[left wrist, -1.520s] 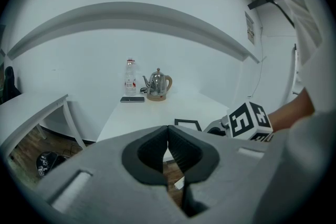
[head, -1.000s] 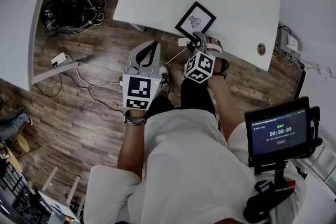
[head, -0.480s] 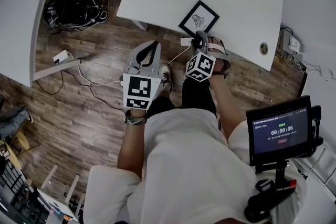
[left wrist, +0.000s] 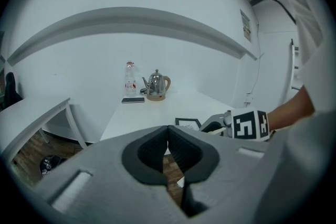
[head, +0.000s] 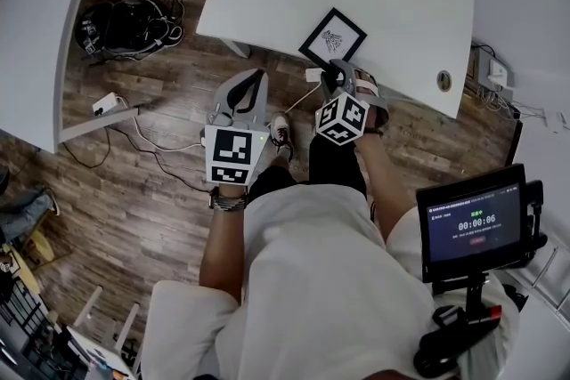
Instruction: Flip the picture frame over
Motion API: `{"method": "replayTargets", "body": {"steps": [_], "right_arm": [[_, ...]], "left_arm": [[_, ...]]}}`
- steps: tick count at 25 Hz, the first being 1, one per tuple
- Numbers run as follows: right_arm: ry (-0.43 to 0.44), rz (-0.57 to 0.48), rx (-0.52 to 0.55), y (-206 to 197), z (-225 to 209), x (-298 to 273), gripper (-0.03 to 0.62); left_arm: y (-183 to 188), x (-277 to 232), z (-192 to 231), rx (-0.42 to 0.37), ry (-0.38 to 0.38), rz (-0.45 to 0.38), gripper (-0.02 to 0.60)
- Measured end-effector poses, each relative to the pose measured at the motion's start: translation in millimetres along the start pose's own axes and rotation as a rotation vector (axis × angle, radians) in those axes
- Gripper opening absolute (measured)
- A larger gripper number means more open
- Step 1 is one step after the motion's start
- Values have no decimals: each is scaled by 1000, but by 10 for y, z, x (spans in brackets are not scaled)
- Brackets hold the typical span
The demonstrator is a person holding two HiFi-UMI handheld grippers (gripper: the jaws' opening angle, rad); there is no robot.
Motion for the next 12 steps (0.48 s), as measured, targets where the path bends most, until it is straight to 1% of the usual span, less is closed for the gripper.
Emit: {"method": "replayTargets", "body": {"steps": [5,12], "right_arm": [[27,-67,-135,173,-122,97,126],[37,-108,-244,323,-312,176,106]], "left_arm": [[21,-51,38,-8,-13,0,5],[154,-131,63,-35,-40,-31,5]]}}
Point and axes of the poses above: the fingertips, and each gripper's own axes: x backward along the fingers, z to its left, y out of its top, the point moved 1 cm from there along x, backward along the fingers, and after that the axes turned 1 degree about -x, right-handed, at the moved point
